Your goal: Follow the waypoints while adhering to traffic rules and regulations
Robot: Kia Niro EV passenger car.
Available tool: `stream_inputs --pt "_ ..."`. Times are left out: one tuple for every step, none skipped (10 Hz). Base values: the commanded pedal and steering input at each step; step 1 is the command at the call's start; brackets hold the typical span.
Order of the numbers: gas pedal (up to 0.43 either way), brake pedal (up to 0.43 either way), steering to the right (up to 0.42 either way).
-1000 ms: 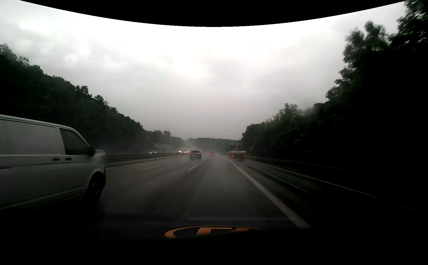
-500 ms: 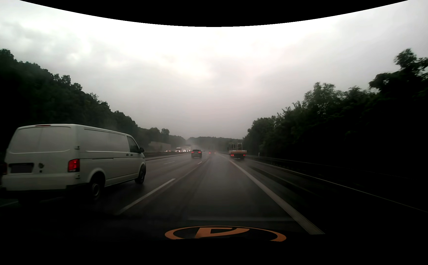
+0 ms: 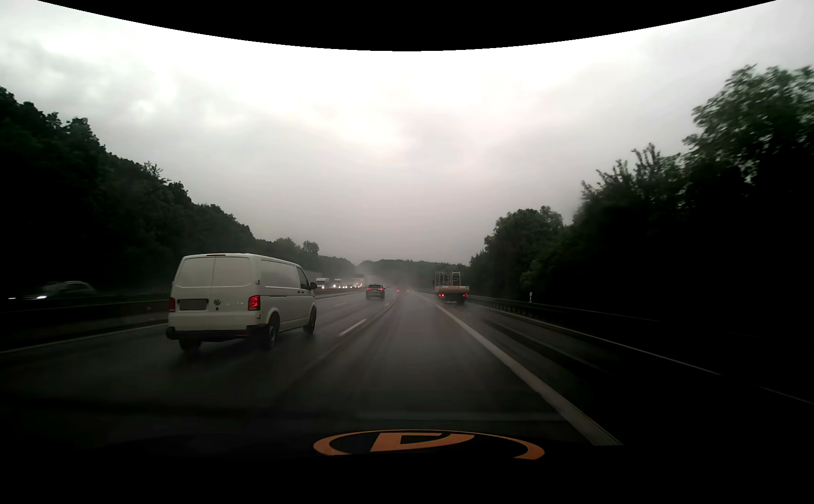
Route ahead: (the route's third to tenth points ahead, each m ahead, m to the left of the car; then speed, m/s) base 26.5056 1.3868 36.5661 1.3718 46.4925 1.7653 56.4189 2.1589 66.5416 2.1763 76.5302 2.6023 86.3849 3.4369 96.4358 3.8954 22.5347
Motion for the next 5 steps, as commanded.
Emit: stream_inputs --pt "0.047 0.000 -0.002" --pt "0.059 0.000 -0.002" --pt "0.067 0.000 -0.002" --pt "0.079 0.000 -0.002" --pt "0.079 0.000 -0.002"
